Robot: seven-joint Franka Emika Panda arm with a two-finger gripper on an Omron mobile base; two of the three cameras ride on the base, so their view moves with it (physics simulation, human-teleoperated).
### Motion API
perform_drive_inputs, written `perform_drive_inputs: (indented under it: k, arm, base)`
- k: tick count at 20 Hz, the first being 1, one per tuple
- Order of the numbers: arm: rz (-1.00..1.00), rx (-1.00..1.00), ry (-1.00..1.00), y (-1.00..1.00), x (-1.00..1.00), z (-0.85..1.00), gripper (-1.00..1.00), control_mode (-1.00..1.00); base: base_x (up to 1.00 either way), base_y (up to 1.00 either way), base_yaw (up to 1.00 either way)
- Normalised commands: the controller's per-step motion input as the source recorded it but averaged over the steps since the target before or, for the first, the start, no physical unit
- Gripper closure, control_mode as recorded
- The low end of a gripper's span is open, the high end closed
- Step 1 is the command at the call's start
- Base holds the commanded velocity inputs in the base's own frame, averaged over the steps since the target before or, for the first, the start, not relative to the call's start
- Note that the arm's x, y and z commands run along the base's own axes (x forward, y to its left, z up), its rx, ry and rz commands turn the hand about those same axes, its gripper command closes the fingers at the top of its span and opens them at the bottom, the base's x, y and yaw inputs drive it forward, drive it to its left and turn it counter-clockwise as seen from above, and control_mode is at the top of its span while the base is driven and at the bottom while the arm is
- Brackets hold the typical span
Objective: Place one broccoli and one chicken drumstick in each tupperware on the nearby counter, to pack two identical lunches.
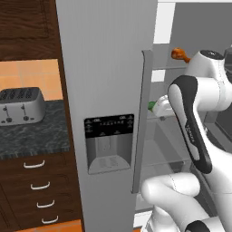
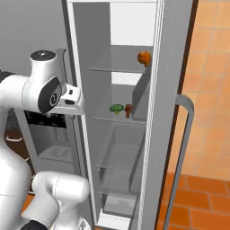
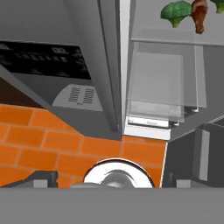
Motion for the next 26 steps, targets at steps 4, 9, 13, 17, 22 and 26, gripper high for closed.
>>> perform_drive_inputs:
  k: [4, 9, 13, 17, 22, 26]
  arm:
    - [0.0, 0.0, 0.0, 0.0, 0.0, 0.0, -1.0, 1.0]
    - [0.0, 0.0, 0.0, 0.0, 0.0, 0.0, -1.0, 1.0]
    - [0.0, 0.0, 0.0, 0.0, 0.0, 0.0, -1.0, 1.0]
    - [0.0, 0.0, -0.06, -0.18, 0.0, 0.02, -1.0, -1.0]
    - [0.0, -0.09, -0.18, -0.65, 0.01, 0.3, -1.0, -1.0]
    - [0.0, -0.1, -0.18, -0.73, 0.28, 0.4, -1.0, -1.0]
  base:
    - [0.23, -0.2, 0.0]
    - [0.39, -0.35, 0.0]
    - [0.4, -0.24, 0.0]
    - [0.09, -0.07, 0.0]
    - [0.0, 0.0, 0.0]
    - [0.0, 0.0, 0.0]
